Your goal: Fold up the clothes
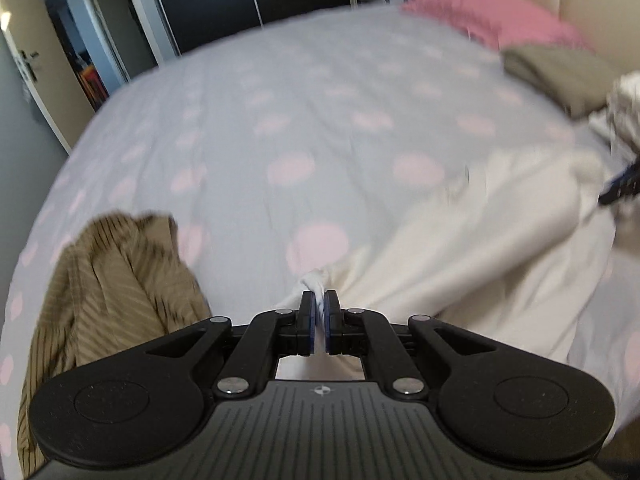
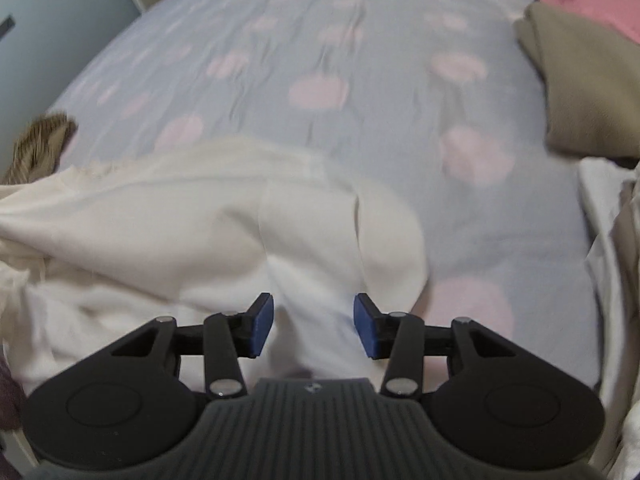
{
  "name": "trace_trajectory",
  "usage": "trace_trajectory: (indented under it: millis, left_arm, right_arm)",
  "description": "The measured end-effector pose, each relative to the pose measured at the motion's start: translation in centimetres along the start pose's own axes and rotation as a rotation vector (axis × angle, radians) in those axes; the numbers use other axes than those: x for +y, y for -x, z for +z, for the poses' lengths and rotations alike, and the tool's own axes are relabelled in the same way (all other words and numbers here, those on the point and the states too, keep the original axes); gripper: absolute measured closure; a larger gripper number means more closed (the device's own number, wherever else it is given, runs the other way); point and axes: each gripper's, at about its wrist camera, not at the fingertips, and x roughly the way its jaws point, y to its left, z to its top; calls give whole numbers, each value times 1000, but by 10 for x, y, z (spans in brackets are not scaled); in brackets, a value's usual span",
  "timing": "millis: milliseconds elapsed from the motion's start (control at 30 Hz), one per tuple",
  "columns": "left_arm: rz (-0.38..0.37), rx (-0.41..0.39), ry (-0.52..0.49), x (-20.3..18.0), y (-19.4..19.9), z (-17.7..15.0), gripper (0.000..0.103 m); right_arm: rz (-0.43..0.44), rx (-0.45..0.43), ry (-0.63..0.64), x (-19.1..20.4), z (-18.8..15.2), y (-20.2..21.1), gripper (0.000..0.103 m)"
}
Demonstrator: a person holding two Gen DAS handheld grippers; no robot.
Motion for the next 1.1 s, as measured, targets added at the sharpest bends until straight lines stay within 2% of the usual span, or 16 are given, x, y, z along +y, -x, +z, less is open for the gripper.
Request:
trace_trajectory:
  millis: [167,300,367,433,600,667,800,933,1100]
  left_arm:
    - [-26,105,-44,-2,-18,-31,101]
    - [-53,123,-60,-2,-18,-46,100]
    - [-61,108,-45,2,-14,-45,93]
    - [-71,92,-18,8,-10,-42,78]
    - [-102,15,43,23,2,-23,60]
    - [-111,-1,54,26,-1,-15,59]
    - [-128,21,65,28,-26,-3,59]
    - [-182,73,78,23,-50,1,59]
    - [-208,126,69,18,-65,-1,59]
  right_arm:
    - [-28,62,78,13,-9,-9,53]
    - [-10,87,61,12,-4,1,53]
    - [11,63,50,13,0,13,53]
    - [19,19,55,15,5,25,52]
    - [48,-74,58,20,24,47,47]
    - [32,-105,72,23,32,48,45]
    - [0,-148,90,24,50,34,45]
    - [-19,-160,97,19,66,10,45]
    - [-36,-146,120,9,78,-21,45]
